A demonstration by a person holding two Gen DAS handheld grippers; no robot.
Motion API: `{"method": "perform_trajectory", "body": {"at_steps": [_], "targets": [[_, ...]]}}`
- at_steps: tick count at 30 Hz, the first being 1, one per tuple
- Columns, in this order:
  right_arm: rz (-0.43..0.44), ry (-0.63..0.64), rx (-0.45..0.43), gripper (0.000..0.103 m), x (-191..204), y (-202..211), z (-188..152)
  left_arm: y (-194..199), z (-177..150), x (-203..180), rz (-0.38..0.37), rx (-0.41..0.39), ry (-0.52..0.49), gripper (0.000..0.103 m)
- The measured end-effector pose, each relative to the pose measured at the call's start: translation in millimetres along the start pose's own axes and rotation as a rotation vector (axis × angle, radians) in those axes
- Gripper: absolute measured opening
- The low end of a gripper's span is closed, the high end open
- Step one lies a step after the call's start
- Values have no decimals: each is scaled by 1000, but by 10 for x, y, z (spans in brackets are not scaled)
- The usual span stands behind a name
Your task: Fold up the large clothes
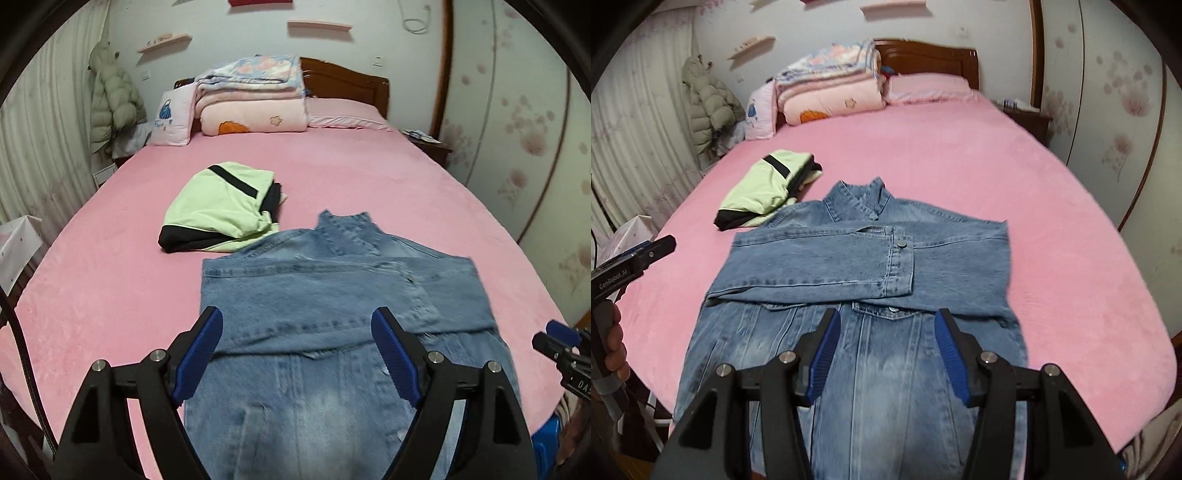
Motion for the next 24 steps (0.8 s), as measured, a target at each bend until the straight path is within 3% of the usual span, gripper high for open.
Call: {"method": "perform_trajectory", "body": {"at_steps": [10, 24], "targets": [[-23, 43, -69, 53, -73, 730, -440, 506, -354, -344, -59, 2, 52, 82], [-77, 78, -72, 53, -137, 922, -822, 586, -883, -309, -48, 12, 48, 82]]}}
Point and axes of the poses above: each gripper's, at about its wrist camera, not at the fingertips, and y roughly against the way its jaws point, x to its left, z to its top, the point moved 7 cm from there along -y, roughly the way its jaws point, and after that the axes turned 7 degrees about y, right-handed, at the moved point
